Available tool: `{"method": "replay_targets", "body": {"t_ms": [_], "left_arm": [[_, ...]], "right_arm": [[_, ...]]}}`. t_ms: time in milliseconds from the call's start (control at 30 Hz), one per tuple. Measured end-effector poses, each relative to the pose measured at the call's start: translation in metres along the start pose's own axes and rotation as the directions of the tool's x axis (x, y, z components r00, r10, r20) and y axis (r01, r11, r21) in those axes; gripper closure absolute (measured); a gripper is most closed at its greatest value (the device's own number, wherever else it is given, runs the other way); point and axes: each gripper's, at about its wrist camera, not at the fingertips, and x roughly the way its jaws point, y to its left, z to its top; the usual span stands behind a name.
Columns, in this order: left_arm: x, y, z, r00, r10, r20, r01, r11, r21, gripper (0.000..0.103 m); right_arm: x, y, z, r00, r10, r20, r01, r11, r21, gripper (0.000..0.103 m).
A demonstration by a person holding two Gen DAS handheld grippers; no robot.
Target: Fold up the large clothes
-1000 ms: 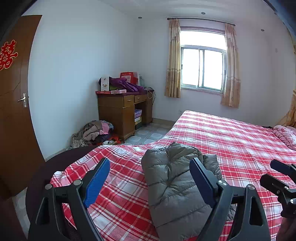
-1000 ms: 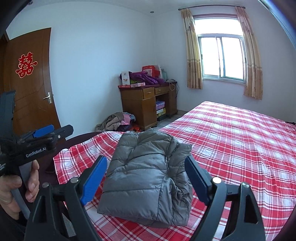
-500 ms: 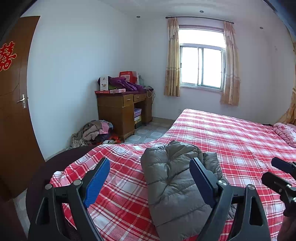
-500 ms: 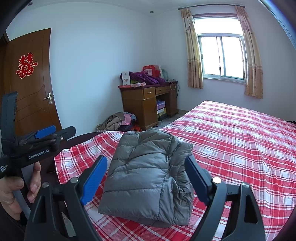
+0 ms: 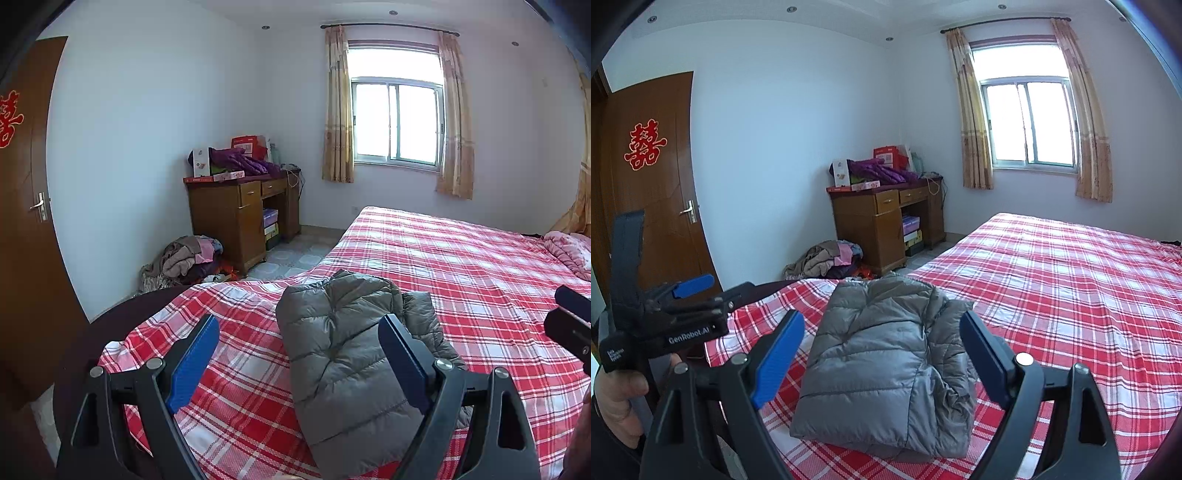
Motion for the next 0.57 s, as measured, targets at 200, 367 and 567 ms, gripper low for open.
{"method": "replay_targets", "body": {"t_ms": [200, 367, 567], "left_arm": [[0.005, -0.004, -0.003, 1.000, 0.013, -0.012, -0.013, 1.000, 0.024, 0.015], [0.009, -0.009, -0.006, 1.000, 0.019, -0.016, -0.018, 0.999, 0.047, 0.015], [0.011, -0.016, -0.010, 1.000, 0.007, -0.016, -0.006, 0.998, 0.069, 0.015]], "right_arm": [[-0.001, -0.002, 0.001, 1.000, 0.005, 0.009, -0.005, 1.000, 0.006, 0.011], [0.000, -0.003, 0.000, 1.000, 0.007, -0.001, -0.007, 1.000, 0.003, 0.011], [0.001, -0.003, -0.001, 1.000, 0.008, -0.010, -0.008, 1.000, 0.004, 0.011]]}}
